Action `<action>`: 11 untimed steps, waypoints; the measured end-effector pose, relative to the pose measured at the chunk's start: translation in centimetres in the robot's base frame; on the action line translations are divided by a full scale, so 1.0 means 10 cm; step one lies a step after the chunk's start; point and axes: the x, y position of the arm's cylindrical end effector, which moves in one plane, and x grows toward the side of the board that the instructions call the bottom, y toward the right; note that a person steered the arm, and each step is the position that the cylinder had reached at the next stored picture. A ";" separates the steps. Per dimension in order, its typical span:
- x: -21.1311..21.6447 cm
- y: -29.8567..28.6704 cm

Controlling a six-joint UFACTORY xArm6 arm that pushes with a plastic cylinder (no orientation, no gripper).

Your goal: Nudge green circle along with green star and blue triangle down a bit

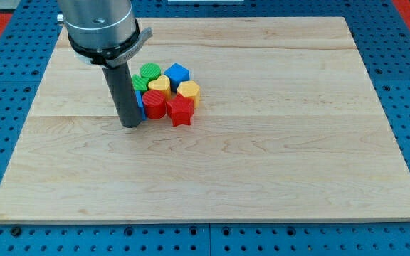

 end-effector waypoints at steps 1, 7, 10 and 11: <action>-0.01 0.00; -0.81 1.44; -1.52 0.57; -1.39 0.41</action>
